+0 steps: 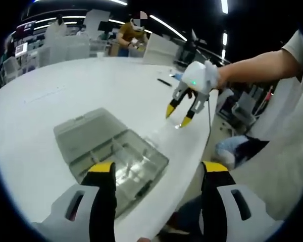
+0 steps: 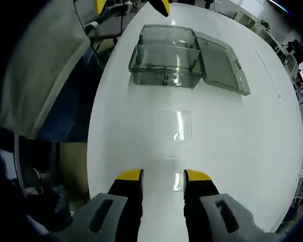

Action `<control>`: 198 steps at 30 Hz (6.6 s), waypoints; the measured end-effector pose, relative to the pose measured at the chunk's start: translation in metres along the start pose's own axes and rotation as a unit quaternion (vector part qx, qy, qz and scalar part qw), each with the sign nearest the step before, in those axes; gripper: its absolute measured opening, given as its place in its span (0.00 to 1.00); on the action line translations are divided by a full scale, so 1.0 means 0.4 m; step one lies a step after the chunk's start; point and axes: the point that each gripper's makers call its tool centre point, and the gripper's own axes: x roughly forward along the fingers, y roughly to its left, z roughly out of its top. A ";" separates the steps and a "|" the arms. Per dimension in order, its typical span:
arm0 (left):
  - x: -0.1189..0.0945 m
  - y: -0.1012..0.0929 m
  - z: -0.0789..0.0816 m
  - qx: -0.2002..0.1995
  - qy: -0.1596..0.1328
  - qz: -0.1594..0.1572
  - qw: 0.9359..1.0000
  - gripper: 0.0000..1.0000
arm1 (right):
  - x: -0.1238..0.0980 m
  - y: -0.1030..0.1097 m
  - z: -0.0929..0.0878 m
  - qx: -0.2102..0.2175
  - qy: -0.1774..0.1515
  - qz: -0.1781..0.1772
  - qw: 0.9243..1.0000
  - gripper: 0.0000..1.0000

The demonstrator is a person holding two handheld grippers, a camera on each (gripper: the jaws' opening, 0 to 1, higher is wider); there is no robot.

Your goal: Insert the divider into the dual guide fixture by aligning both edges with the guide slots and pushing it downward to the bottom, including one-sided entry, uneven engagement, binding, and posture correction.

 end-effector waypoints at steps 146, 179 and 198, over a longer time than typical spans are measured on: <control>0.024 -0.010 0.035 -0.257 -0.057 -0.072 0.962 0.00 | -0.156 -0.014 0.448 -0.049 -0.129 -0.051 0.989 0.21; 0.010 -0.024 0.045 -0.034 -0.059 -0.061 0.996 0.00 | -0.148 0.022 0.457 -0.047 -0.119 0.127 0.984 0.04; 0.013 -0.015 0.034 0.000 -0.056 -0.060 0.997 0.00 | -0.118 0.035 0.462 -0.039 -0.118 0.158 0.980 0.00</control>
